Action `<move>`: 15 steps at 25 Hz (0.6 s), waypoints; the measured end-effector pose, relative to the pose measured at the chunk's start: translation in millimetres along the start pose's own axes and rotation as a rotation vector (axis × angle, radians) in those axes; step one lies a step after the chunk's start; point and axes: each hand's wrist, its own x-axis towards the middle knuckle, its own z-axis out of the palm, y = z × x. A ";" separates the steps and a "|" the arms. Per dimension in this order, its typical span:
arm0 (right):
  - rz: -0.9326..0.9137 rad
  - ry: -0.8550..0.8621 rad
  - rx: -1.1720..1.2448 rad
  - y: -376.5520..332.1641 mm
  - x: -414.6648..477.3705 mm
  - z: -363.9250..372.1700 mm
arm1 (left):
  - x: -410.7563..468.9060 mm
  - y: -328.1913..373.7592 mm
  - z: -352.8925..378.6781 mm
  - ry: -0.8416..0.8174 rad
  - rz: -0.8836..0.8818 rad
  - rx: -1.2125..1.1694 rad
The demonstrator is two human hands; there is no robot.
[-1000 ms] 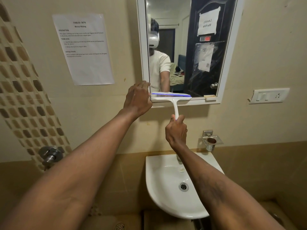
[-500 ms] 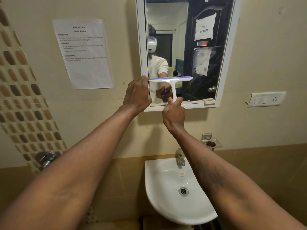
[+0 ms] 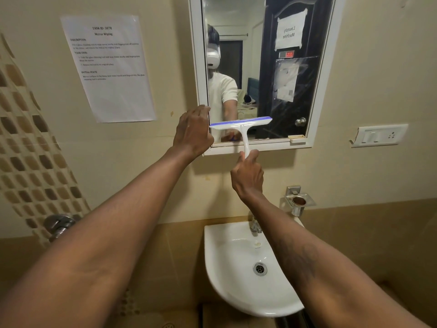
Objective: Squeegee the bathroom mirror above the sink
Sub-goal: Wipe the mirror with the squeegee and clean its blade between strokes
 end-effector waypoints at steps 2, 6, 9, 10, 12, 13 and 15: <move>0.013 -0.028 -0.019 9.6 -10.9 0.8 | -0.8 1.2 1.3 0.004 0.001 -0.002; 0.046 -0.084 -0.061 26.6 -31.4 2.6 | -0.6 2.7 3.0 -0.016 -0.003 0.007; 0.068 -0.092 -0.046 23.8 -35.3 1.4 | -3.3 9.0 3.4 -0.037 0.001 0.008; 0.069 -0.095 -0.031 22.5 -35.6 0.1 | -4.7 11.9 4.1 -0.040 0.006 0.006; 0.068 -0.087 -0.003 21.0 -35.3 -5.0 | -6.3 16.1 5.4 -0.046 0.032 0.006; 0.065 -0.074 0.008 20.7 -33.8 -9.4 | -5.7 18.2 5.0 -0.045 0.049 0.004; 0.060 -0.048 0.043 17.2 -26.9 -18.9 | -1.5 21.8 2.4 -0.040 0.066 -0.007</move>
